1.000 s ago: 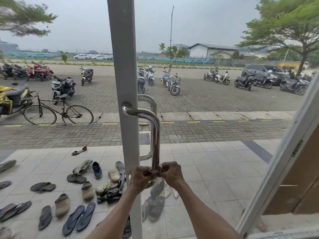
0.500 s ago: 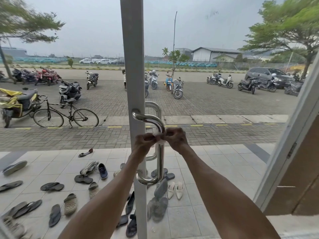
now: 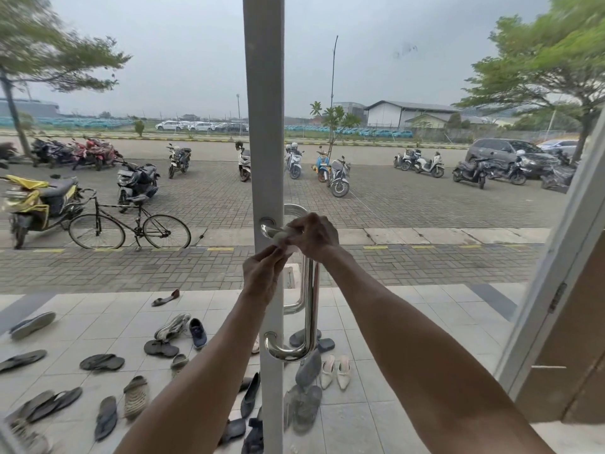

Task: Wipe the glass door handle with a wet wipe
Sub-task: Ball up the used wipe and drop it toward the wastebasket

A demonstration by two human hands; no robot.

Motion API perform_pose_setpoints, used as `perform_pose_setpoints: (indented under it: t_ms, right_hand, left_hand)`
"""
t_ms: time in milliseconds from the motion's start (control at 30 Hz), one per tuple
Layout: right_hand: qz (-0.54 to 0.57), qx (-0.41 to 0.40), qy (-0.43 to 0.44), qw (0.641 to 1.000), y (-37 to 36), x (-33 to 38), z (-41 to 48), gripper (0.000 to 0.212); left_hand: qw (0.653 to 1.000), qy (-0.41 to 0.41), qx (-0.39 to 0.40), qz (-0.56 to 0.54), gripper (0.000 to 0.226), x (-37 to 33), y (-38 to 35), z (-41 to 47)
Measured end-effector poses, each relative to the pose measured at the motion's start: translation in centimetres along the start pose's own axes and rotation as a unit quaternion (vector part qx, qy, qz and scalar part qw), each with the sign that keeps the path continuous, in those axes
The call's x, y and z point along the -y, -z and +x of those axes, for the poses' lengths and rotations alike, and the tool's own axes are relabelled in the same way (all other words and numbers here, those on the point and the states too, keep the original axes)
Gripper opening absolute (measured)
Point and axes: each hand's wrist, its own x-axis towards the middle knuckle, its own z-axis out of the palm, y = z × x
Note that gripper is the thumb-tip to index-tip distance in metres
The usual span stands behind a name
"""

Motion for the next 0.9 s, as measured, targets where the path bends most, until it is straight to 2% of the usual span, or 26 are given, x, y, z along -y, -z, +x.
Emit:
perform_pose_setpoints:
  t_ms: [100,200,300,500,600,700,800,900]
  right_hand:
    - [-0.035,-0.023,0.011,0.999,-1.0,2.5,0.6,0.033]
    - [-0.062,-0.066,0.020,0.996,-2.7,4.1,0.9,0.035]
    - [-0.106,-0.103,0.020,0.989,-4.2,5.5,0.9,0.022]
    - [-0.193,-0.180,0.053,0.963,-7.9,7.2,0.7,0.010]
    - [-0.182,-0.200,0.096,0.958,-9.7,7.4,0.9,0.008]
    - [-0.173,-0.182,0.133,0.959,-11.7,8.8,0.8,0.009]
    - [-0.075,-0.161,0.182,0.967,-14.6,10.1,0.3,0.009]
    - [0.037,-0.149,0.161,0.975,-17.7,10.8,-0.2,0.016]
  left_hand:
    - [0.998,-0.002,-0.052,-0.035,0.010,-1.3,1.4,0.9]
    - [0.997,-0.017,-0.075,-0.031,0.021,-3.0,2.9,2.1]
    - [0.999,-0.004,-0.046,-0.011,0.022,-4.9,3.8,2.6]
    - [1.000,0.014,0.001,0.022,0.025,-6.6,4.5,3.0]
    - [0.999,0.013,0.015,0.029,0.032,-7.4,5.5,3.0]
    - [1.000,0.010,0.013,0.017,0.020,-8.4,7.3,2.8]
    - [0.999,0.009,-0.025,0.018,0.016,-9.6,9.0,2.2]
    - [0.996,0.016,-0.077,0.032,0.015,-10.2,11.2,1.9]
